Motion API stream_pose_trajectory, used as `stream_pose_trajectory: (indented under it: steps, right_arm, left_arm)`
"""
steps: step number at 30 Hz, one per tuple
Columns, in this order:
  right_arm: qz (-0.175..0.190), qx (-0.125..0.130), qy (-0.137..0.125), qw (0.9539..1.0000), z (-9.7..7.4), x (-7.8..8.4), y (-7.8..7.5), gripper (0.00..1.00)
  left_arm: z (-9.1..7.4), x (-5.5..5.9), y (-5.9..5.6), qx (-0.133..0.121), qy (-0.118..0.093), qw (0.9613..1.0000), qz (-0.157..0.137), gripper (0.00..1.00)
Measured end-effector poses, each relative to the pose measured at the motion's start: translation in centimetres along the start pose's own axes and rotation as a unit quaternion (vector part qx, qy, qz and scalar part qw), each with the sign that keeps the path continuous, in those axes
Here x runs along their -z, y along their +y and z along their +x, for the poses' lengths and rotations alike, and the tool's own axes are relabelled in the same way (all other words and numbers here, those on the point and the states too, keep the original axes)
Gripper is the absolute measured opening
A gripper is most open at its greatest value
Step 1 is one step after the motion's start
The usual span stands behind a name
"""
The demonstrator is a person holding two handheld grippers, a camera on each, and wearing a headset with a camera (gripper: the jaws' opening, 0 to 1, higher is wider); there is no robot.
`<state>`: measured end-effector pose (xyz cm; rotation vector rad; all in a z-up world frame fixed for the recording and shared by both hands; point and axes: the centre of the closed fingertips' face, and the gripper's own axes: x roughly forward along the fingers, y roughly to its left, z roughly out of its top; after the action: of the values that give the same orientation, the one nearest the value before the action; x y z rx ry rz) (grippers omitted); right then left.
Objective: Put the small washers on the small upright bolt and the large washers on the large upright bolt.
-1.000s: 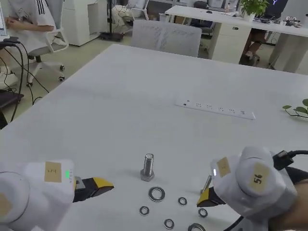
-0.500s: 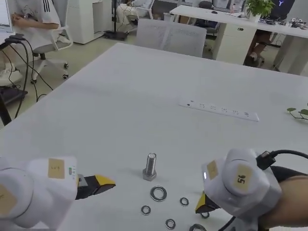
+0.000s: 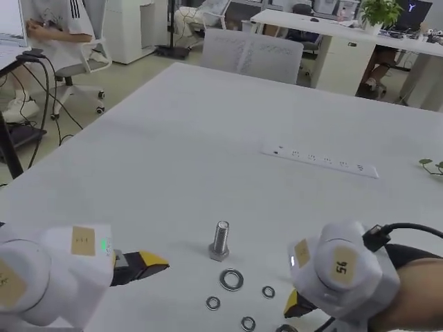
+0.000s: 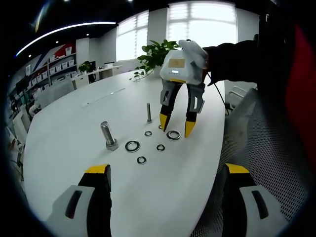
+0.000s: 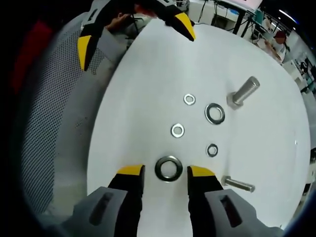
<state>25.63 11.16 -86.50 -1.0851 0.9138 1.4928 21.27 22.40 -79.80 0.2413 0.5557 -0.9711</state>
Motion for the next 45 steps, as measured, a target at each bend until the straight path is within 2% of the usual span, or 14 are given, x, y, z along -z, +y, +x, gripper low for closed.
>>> stream_pose_trajectory:
  steps: [7,11,13,26,30,45]
  right_arm:
    - [0.013,-0.002,0.007,0.9999,0.45,0.36,-0.11,0.36]
    - [0.012,0.001,0.007,0.9999,0.4,0.31,-0.27,0.35]
    - [-0.006,0.009,0.019,0.9998,0.38,0.48,-0.43,0.33]
    - [0.005,0.008,0.033,0.9994,0.51,0.45,-0.15,0.3]
    - [0.009,0.01,0.032,0.9994,0.52,0.45,-0.25,0.25]
    - [0.03,0.011,0.035,0.9989,0.46,0.51,-0.62,0.22]
  left_arm:
    - [-0.05,0.07,0.04,-0.002,-0.001,1.0,-0.003,0.94]
    - [-0.06,0.11,0.03,-0.003,-0.001,1.0,-0.004,0.94]
    - [-0.06,0.1,0.04,-0.004,-0.002,1.0,-0.005,0.94]
    - [-0.03,0.2,0.01,-0.007,-0.005,0.9999,-0.008,0.93]
    - [-0.06,0.14,0.0,-0.007,-0.007,0.9999,-0.009,0.93]
    - [0.13,0.22,0.18,-0.009,-0.009,0.9999,-0.011,0.93]
